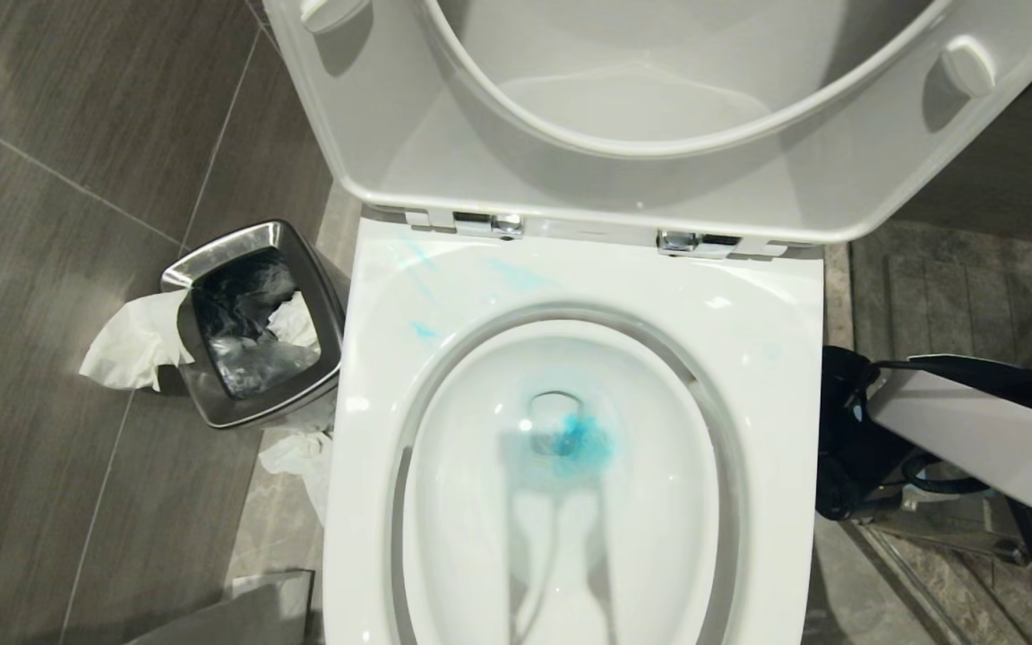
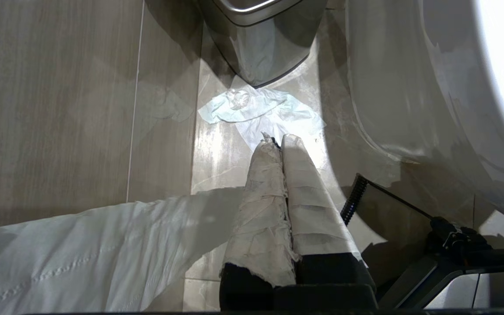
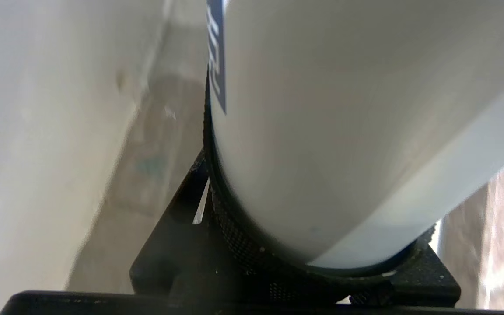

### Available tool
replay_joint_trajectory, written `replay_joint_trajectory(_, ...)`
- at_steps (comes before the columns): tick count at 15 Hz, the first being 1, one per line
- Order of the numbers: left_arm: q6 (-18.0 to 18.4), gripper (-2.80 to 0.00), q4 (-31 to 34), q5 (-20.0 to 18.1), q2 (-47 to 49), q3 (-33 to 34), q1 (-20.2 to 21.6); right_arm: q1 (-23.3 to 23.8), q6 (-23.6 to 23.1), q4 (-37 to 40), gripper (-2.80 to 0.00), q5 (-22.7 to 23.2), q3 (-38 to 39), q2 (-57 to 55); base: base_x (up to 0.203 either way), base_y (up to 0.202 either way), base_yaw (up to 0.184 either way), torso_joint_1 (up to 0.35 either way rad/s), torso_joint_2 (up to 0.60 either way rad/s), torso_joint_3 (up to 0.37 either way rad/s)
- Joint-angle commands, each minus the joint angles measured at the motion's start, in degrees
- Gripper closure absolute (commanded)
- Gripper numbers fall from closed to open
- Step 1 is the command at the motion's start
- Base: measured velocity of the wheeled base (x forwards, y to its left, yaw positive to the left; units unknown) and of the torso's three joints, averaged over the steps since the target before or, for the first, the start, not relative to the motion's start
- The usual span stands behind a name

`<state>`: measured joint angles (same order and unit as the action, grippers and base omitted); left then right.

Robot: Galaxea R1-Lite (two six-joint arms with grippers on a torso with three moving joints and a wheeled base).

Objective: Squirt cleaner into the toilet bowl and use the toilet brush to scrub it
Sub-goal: Place the cleaning agent on the floor

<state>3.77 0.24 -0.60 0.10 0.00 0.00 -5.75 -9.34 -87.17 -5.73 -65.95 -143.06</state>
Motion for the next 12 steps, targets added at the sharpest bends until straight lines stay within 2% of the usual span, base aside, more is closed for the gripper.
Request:
replay_joint_trajectory(1,0.01,0.00,0.02,-0.04,-0.01,0.00,0.00,-0.22,-0.31,-0.49,0.00,0.16,-2.17,-0.28,0.000,0.000,0.000,-0.002,0.01,-0.036)
replay_joint_trajectory(12,0.10,0.00,0.02,-0.11,-0.01,0.00,0.00,-1.01,-0.68,-0.49,0.00,-0.16,-7.00,-4.69,0.000,0.000,0.000,0.000,0.00,0.000)
